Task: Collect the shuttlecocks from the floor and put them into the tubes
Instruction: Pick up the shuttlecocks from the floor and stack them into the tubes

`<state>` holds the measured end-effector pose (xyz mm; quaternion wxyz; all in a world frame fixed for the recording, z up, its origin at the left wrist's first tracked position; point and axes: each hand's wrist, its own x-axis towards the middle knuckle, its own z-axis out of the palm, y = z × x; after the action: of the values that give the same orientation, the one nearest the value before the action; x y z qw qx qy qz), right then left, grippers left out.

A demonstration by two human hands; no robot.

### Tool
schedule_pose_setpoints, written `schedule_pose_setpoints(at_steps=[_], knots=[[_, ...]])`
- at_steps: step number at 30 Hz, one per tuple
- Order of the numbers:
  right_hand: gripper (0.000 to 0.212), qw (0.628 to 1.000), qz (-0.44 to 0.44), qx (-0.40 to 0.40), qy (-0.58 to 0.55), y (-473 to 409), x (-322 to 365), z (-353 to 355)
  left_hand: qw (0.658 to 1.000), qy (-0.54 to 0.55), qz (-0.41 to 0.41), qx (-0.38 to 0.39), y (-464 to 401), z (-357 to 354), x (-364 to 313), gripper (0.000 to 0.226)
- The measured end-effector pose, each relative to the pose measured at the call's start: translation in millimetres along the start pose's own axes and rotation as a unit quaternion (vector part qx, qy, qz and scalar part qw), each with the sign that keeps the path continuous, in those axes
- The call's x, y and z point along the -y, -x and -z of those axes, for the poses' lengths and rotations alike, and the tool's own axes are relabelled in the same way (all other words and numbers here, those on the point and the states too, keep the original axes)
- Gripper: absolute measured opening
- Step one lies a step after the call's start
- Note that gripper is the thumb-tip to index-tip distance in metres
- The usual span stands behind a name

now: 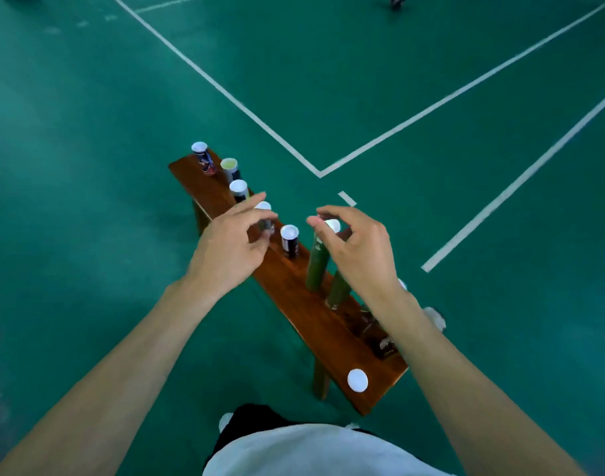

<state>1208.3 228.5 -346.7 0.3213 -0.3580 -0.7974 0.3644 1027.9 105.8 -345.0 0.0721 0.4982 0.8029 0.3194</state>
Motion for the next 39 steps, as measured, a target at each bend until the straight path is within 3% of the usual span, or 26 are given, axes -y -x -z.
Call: schedule_pose_setpoints(at_steps=[5, 10, 13, 15, 17, 19, 23, 30, 34, 39], knots=[[0.034, 0.980, 0.081, 0.111, -0.148, -30, 134, -141, 0.988, -0.032, 0.101, -0.108, 48, 132, 95, 0.033], [0.028, 0.931, 0.184, 0.235, -0.209, -12, 266, -278, 0.958, -0.066, 0.222, -0.168, 132, 253, 183, 0.037], [0.037, 0.888, 0.230, 0.326, -0.230, 10, 325, -345, 0.931, -0.103, 0.300, -0.181, 185, 313, 231, 0.053], [0.055, 0.855, 0.257, 0.393, -0.221, 27, 361, -389, 0.908, -0.114, 0.357, -0.187, 225, 351, 256, 0.064], [0.072, 0.810, 0.280, 0.464, -0.222, 47, 395, -432, 0.879, -0.119, 0.413, -0.204, 266, 383, 277, 0.068], [0.072, 0.766, 0.282, 0.525, -0.240, 67, 425, -472, 0.847, -0.120, 0.463, -0.232, 302, 409, 296, 0.064], [0.048, 0.745, 0.277, 0.556, -0.243, 101, 476, -549, 0.794, -0.112, 0.514, -0.303, 355, 453, 331, 0.042], [0.044, 0.674, 0.306, 0.604, -0.296, 140, 575, -717, 0.725, -0.171, 0.564, -0.357, 420, 546, 437, 0.030], [0.040, 0.661, 0.292, 0.624, -0.296, 135, 643, -812, 0.700, -0.181, 0.581, -0.373, 426, 626, 516, 0.028], [0.032, 0.656, 0.293, 0.628, -0.299, 113, 737, -922, 0.697, -0.198, 0.575, -0.379, 411, 725, 615, 0.037]])
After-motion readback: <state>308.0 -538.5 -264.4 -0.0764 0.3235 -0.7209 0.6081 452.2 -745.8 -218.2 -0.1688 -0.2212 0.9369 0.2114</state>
